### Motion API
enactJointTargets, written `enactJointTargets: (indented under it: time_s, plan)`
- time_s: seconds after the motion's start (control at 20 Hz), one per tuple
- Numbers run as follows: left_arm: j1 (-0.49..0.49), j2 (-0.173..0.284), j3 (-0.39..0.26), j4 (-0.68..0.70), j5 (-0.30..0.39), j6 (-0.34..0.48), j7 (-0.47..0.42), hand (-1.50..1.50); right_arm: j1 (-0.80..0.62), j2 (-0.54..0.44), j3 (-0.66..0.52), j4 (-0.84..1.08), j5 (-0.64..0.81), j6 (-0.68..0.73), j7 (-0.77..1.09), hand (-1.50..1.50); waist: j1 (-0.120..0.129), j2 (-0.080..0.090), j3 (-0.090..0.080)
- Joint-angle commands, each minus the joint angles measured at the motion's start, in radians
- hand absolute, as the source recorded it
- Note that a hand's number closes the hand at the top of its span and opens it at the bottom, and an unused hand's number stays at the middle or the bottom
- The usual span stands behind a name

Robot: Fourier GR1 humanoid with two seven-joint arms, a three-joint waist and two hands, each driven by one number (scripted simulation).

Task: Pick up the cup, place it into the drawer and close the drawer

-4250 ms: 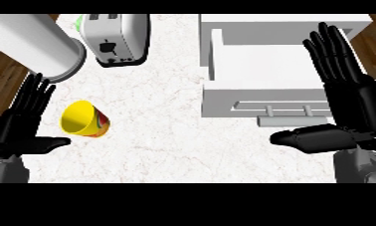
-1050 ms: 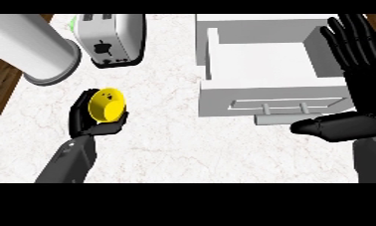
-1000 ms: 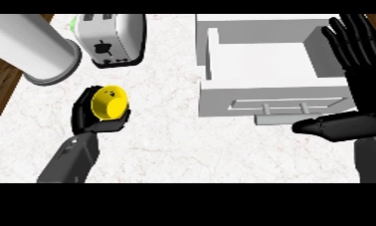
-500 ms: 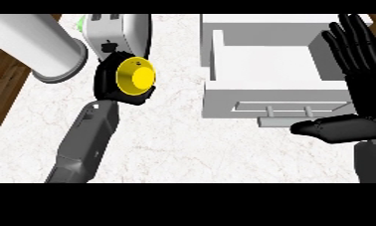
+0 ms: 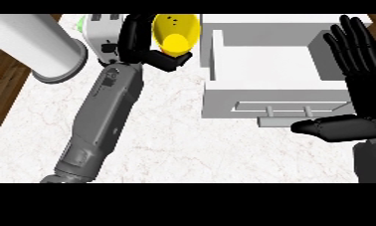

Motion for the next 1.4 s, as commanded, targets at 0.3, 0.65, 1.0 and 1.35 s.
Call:
enactJointTargets:
  time_s: [0.3, 0.65, 1.0, 1.35]
  plan:
    - [-0.315, -0.009, -0.168, 0.035, 0.099, 0.283, 0.319, 1.5, -0.034, 0.003, 0.004, 0.048, 0.004, 0.006, -0.022, -1.5, -0.03, 0.01, 0.0]
    - [-0.454, -0.009, -0.22, 0.329, 0.131, 0.341, 0.34, 1.5, -0.084, -0.012, -0.001, 0.074, -0.004, 0.016, -0.02, -1.5, -0.068, 0.027, 0.0]
    - [-0.446, -0.009, -0.375, 0.454, 0.186, 0.302, 0.378, 1.5, -0.121, -0.002, 0.039, 0.05, -0.008, 0.027, 0.0, -1.5, -0.137, 0.04, 0.001]
    - [-0.433, -0.009, -0.484, 0.48, 0.213, 0.249, 0.409, 1.5, -0.155, 0.014, 0.051, 0.08, -0.015, 0.032, -0.018, -1.5, -0.185, 0.054, 0.001]
